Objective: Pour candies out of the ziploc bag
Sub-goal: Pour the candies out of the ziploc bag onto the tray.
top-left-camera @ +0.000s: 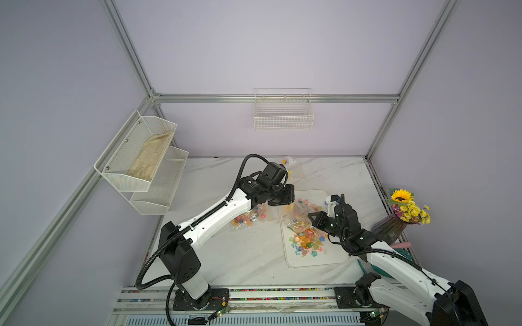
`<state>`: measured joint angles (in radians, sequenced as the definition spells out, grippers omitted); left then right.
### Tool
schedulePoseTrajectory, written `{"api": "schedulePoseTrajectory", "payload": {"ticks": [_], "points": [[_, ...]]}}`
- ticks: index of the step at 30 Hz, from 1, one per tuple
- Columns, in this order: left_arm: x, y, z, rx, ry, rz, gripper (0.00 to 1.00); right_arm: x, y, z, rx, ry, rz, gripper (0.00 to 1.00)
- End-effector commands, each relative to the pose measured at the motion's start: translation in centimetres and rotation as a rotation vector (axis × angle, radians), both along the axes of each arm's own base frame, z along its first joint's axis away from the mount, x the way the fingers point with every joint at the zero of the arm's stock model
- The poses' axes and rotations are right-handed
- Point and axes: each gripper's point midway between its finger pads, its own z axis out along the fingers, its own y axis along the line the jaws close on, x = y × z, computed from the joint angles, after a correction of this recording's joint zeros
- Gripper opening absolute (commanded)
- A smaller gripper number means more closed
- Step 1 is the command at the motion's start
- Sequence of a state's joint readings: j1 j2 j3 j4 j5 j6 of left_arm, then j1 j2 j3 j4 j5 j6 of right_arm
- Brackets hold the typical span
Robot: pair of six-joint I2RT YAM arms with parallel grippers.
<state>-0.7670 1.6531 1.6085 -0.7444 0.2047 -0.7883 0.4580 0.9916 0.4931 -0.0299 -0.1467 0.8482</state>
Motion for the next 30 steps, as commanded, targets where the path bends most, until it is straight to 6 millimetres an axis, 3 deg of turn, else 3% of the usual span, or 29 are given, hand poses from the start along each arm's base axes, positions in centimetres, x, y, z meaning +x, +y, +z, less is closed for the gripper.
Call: {"api": "schedulePoseTrajectory", "payload": {"ticks": [1,8,19,30], "points": [[1.6,-0.6,7.9,-0.120,-0.185,0.014,0.00,-0.7,-1.7,-2.9,-0.073,0.076,-0.053,0.00],[1.4,-1.1,8.7,-0.130,-0.200,0.003,0.00,-0.7,-2.0,-3.1,-0.075,0.079,-0.068,0.00],[1.1,-1.7,10.1,-0.145,-0.224,-0.013,0.00,-0.5,-2.3,-0.9,-0.040,0.026,-0.101,0.00],[0.8,-1.9,11.2,-0.161,-0.241,-0.025,0.00,-0.1,-2.4,-0.2,-0.065,0.006,-0.101,0.00]]}}
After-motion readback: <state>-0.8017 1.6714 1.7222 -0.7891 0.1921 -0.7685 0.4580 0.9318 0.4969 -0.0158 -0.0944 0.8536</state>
